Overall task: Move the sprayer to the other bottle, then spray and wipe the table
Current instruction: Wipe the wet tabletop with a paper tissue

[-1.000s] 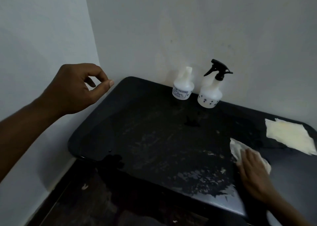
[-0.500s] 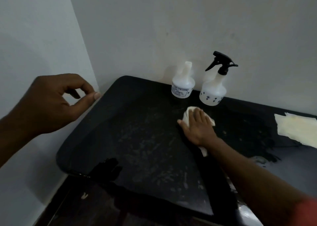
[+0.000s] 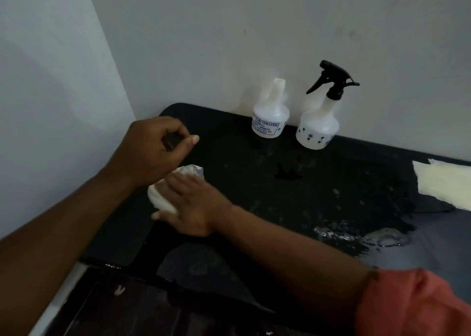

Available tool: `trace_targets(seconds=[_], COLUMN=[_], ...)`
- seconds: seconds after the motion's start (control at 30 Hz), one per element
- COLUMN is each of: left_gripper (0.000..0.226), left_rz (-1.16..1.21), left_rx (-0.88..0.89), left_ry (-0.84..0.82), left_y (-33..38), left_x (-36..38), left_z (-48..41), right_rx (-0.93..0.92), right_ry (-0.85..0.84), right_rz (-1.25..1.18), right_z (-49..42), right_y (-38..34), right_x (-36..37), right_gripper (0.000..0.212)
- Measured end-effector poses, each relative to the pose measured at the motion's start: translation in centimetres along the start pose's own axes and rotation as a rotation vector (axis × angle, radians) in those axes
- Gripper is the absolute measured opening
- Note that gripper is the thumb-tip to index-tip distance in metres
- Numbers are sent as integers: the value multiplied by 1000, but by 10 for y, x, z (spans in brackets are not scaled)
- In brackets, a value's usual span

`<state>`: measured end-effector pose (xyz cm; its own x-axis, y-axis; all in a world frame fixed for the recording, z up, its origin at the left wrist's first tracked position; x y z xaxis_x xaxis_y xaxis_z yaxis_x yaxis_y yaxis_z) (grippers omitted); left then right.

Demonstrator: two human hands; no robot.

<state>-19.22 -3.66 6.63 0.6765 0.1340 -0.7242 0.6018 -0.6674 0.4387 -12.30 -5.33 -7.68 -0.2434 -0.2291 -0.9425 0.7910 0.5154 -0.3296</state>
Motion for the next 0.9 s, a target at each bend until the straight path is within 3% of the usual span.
trace_targets(seconds=[0.13, 0.33, 0.53, 0.67, 0.73, 0.9], left_gripper=[20, 19, 17, 18, 16, 14], left_rz=[56, 110, 136, 156, 161, 143], left_rx=[-30, -71, -40, -28, -31, -75], left_ry=[50, 33, 4, 25, 11, -65], left_y=[4, 26, 68, 85, 89, 80], left_x=[14, 36, 43, 42, 50, 85], left_z=[-5, 2, -7, -13, -15, -28], right_rx=[207, 563, 866, 954, 886, 399], right_ry=[64, 65, 159, 161, 180, 180], right_rz=[38, 56, 30, 9, -51, -85], right_z=[49, 180, 307, 304, 278, 198], right_y=[88, 223, 290, 279, 241, 80], right_x=[-35, -76, -90, -82, -72, -18], right_gripper=[71, 85, 102, 106, 100, 101])
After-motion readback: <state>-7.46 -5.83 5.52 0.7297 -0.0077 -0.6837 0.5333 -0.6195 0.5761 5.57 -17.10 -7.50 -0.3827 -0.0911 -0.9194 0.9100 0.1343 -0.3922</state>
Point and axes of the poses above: each hand's wrist, its own z-axis away from the middle knuckle, its own x-axis out of the palm, y = z × x, the point moved 5 cm from there along -z, towards the middle knuckle, and after that the axes turned 7 degrees about -z, right-handed, at the moved point
